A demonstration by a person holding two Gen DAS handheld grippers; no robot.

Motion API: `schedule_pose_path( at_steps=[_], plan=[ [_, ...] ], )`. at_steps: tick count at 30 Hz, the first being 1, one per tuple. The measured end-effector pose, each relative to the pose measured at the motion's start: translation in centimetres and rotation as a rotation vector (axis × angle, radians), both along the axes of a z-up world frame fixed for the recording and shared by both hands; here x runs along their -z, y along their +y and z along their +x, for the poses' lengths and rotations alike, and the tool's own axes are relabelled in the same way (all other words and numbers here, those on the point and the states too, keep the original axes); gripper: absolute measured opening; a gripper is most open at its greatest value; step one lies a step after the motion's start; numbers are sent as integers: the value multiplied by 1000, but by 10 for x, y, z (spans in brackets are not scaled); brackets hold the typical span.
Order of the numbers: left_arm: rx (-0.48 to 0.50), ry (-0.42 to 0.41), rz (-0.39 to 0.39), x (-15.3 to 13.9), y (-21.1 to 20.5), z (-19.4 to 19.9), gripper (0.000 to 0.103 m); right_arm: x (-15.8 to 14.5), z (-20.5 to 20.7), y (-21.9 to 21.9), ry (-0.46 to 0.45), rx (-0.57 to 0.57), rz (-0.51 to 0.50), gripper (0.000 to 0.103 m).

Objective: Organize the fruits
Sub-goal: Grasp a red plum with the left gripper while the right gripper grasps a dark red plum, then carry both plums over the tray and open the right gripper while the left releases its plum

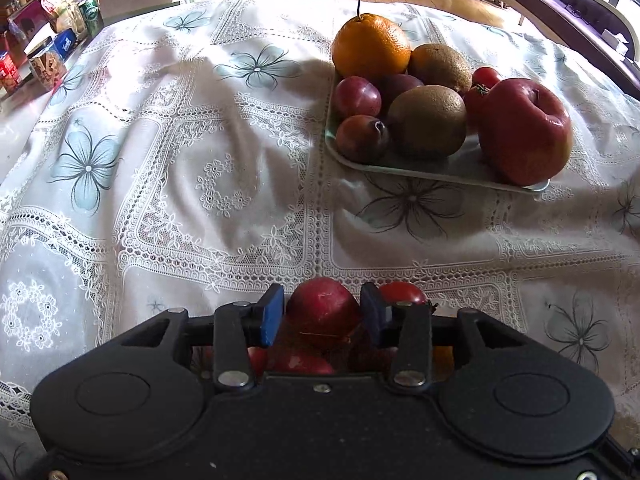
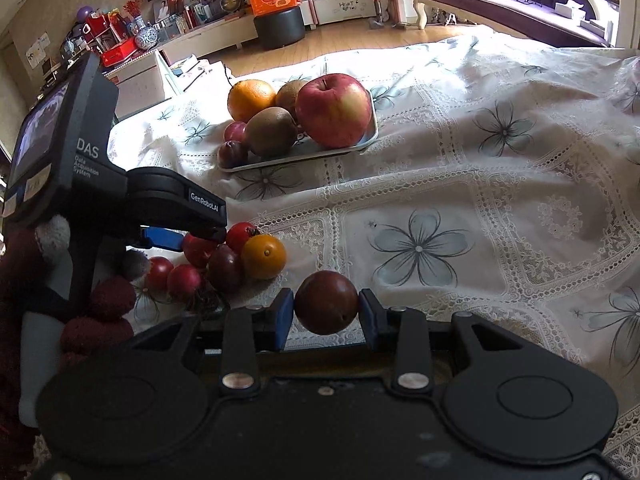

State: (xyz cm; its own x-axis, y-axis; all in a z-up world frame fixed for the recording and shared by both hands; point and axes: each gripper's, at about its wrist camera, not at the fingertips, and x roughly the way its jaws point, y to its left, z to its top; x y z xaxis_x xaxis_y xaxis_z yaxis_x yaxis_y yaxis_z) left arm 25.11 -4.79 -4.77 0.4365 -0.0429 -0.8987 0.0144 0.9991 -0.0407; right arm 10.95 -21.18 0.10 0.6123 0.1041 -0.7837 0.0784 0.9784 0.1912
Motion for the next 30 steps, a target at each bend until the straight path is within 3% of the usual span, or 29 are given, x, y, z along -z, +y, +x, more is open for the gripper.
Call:
schedule_pose_path(
  at_steps=[9,12,17,23,30],
  plan=[
    [-59,49,-72,5,13,9,57,-1,-2,8,-1,-11,9,37],
    [-41,49,-109,5,16,10,48,-2,-2,8,-1,-7,20,37],
    [-32,47,-116,0,20,5,48,-7,-4,4,-13,7,31,37],
    [34,-18,-122,-39,25,-19,48,-24,-16,-7,-49,31,52,37],
    [116,-144,-82,-104,29,-88,48,-53,-46,-15,-97,29,53,37]
  ],
)
